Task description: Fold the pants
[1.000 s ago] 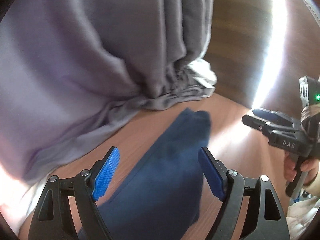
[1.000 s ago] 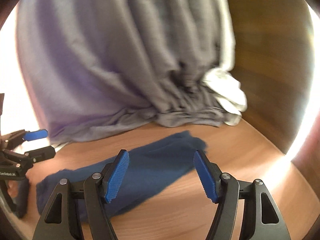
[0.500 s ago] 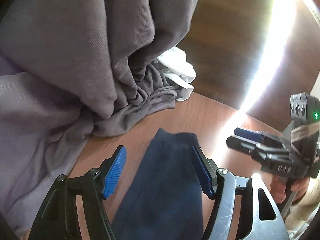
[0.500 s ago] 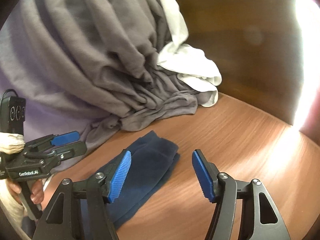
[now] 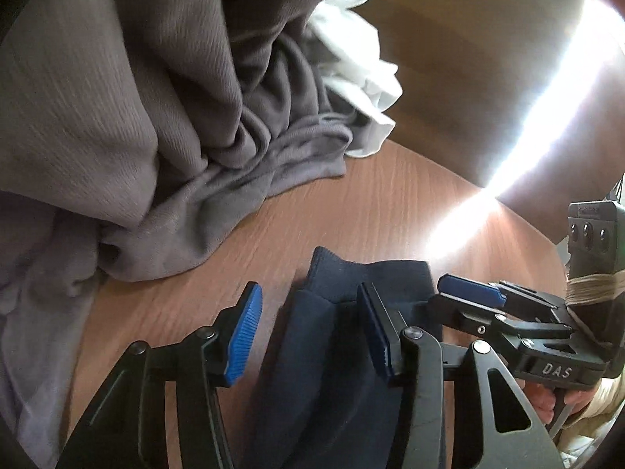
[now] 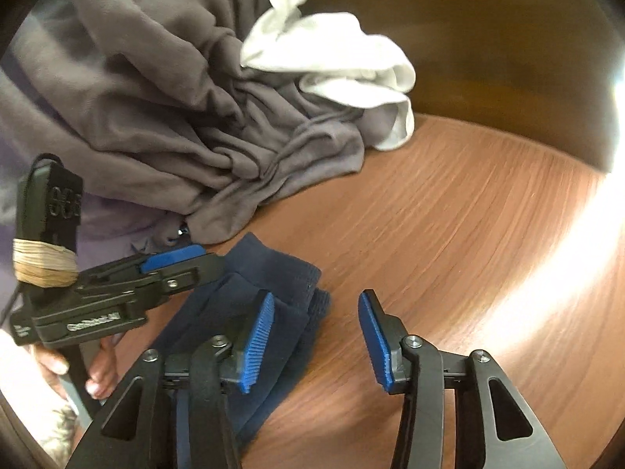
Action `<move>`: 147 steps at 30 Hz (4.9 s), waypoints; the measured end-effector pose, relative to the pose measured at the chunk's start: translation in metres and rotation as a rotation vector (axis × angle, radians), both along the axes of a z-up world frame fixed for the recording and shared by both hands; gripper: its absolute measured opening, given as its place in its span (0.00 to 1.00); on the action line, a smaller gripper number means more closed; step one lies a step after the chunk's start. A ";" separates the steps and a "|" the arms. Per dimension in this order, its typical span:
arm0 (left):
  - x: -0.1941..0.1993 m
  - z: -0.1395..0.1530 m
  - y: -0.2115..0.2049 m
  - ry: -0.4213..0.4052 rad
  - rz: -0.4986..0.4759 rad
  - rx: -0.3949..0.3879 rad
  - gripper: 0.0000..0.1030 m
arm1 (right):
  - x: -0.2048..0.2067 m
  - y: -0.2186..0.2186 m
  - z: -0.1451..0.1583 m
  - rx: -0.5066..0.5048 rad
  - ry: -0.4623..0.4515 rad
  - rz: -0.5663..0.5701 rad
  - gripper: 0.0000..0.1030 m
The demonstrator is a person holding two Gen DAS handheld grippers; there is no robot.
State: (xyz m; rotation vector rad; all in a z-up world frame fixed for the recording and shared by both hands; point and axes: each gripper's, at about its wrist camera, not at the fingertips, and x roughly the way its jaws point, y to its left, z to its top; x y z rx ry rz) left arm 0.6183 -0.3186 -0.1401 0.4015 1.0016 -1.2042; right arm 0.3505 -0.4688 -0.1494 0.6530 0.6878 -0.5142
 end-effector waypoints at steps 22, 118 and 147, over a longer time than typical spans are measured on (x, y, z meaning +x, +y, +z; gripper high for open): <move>0.009 -0.024 -0.011 0.160 -0.060 0.018 0.38 | 0.013 0.006 -0.012 0.019 0.012 0.016 0.32; -0.138 0.071 0.413 -0.040 0.118 -0.106 0.21 | -0.009 0.436 0.089 -0.431 0.009 0.686 0.17; -0.167 0.039 0.436 0.022 0.402 -0.007 0.27 | -0.013 0.445 0.024 -0.190 0.130 0.877 0.27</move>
